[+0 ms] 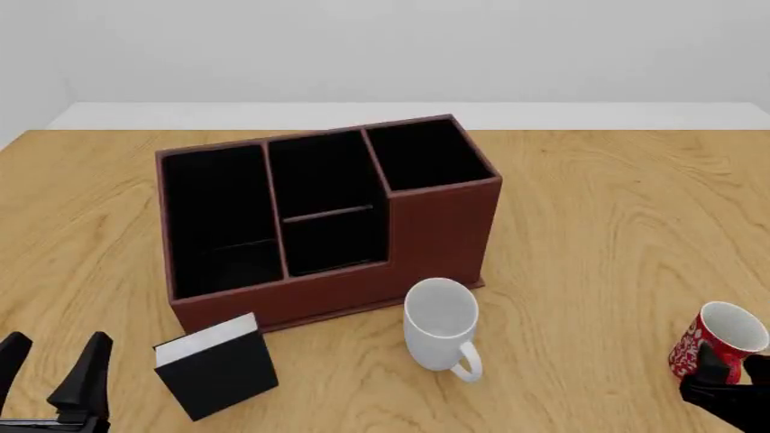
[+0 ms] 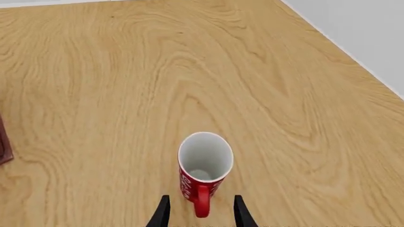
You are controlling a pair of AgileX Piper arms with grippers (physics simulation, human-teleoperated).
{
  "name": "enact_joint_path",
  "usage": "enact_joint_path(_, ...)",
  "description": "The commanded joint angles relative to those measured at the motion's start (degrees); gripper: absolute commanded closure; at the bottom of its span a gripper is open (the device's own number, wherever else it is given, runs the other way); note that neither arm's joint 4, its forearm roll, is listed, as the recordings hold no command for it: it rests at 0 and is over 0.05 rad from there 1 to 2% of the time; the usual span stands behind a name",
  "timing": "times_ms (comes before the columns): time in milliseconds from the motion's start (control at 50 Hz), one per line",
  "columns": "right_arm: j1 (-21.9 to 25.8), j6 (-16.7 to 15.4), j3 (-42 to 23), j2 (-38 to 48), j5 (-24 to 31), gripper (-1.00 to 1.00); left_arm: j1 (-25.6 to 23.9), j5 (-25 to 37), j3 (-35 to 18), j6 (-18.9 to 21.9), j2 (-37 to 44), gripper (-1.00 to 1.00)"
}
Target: Pick up the red mug and place it to the right of the caddy.
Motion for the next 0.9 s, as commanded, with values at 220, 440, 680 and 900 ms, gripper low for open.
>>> enact_joint_path(220, 0.0, 0.3, 2.0, 10.9, -11.1, -1.0, 0.0, 0.0, 0.0, 0.0, 0.0, -1.0)
enact_joint_path(440, -0.2, -0.1, 2.0, 15.0, -14.5, -1.0, 0.0, 0.0, 0.0, 0.0, 0.0, -1.0)
enact_joint_path(680, -0.2, -0.3, 2.0, 17.8, -16.7, -1.0, 0.0, 0.0, 0.0, 0.0, 0.0, -1.0)
enact_joint_path(900, -1.1, -0.4, 2.0, 22.1, -20.3, -1.0, 0.0, 0.0, 0.0, 0.0, 0.0, -1.0)
